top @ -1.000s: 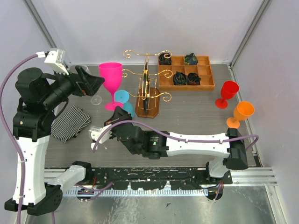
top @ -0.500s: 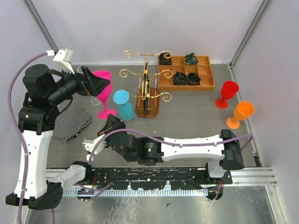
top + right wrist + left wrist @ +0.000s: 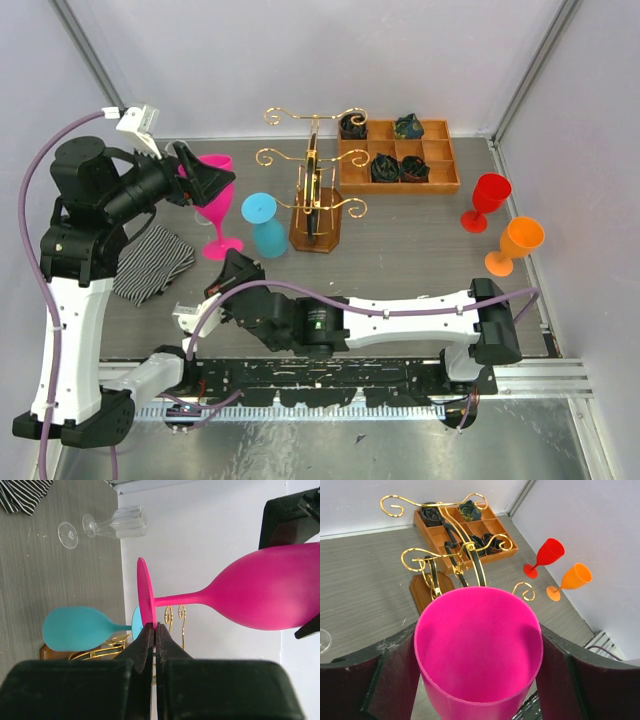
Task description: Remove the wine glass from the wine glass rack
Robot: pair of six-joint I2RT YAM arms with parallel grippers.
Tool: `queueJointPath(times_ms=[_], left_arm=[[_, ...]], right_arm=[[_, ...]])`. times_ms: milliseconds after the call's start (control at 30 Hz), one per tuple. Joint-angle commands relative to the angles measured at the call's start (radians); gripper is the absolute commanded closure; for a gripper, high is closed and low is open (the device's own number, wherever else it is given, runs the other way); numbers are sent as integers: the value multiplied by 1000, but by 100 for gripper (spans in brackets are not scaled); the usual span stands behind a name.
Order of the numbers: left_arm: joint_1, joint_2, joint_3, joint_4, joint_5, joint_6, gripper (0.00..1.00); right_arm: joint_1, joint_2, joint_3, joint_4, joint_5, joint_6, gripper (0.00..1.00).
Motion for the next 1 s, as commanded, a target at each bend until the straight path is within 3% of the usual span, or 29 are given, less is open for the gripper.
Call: queueJointPath(times_ms=[0,100,200,267,333,433,667,967], left_arm=[[1,20,8,-57,39,34,23],[2,30,12,-77,28,45,31],[1,26,7,-88,-17,55,32],[1,12,-1,-88,-91,66,31],[1,-1,-12,-88,-162,78,31],[1,-21,-43,-88,-253,98,28],[1,-91,-258,72,-507,100,25],[1,-197,-720,609,-782,69,32]], right_arm=[[6,-16,43,52,-3,-29,99],[6,-14,43,59,7,-29,99],[7,-7,43,80,34,-29,97],[9,-1,44,102,63,-29,64],[11,1,46,117,88,-14,41],[16,-16,51,111,110,32,22],[19,-119,66,-3,141,253,16],[-41,-265,20,-1,250,428,15]])
